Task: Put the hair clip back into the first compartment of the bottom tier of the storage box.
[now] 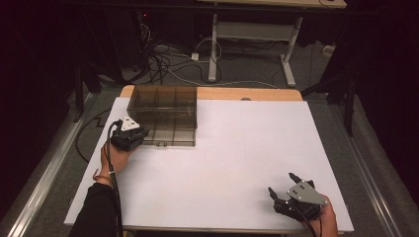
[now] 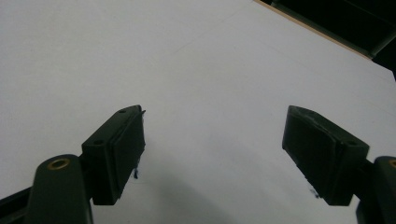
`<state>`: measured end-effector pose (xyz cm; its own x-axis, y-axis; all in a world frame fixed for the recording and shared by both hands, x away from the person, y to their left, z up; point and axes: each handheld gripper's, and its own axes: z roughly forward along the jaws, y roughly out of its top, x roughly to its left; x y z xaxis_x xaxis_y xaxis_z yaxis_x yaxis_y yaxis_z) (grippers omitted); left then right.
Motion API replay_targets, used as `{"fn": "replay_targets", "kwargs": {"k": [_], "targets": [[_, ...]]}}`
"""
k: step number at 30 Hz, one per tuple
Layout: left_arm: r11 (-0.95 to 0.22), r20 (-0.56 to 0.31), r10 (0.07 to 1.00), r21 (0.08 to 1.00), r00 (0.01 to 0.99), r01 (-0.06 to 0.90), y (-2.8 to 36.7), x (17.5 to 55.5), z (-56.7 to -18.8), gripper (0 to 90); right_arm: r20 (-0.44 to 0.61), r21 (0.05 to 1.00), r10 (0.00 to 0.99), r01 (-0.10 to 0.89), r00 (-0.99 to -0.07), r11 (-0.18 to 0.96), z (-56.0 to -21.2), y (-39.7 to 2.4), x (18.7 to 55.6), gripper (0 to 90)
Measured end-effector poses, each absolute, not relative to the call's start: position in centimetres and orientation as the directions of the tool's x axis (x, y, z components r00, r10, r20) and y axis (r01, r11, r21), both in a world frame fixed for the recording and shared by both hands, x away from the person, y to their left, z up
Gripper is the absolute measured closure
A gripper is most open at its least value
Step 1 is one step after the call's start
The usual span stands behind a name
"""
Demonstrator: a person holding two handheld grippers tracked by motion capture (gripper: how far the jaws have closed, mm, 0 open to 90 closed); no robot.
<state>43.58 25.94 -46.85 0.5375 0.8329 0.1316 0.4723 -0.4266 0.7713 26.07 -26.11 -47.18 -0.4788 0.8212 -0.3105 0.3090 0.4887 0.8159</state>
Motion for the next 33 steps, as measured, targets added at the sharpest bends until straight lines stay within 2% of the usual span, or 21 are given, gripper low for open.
{"fn": "replay_targets", "kwargs": {"k": [15, 33], "targets": [[-0.414, 0.126, 0.837, 0.781, 0.532, 0.466, 26.1, 43.3, -46.7, 70.2, -0.309, 0.815, 0.821, 0.311, -0.480, 0.489, -47.2, -26.0, 26.0, 21.4], [-0.399, 0.135, 0.828, 0.824, 0.544, 0.403, 25.3, 42.0, -45.3, 61.1, -0.315, 0.815, 0.817, 0.303, -0.484, 0.494, -47.1, -25.9, 25.9, 21.4]]}}
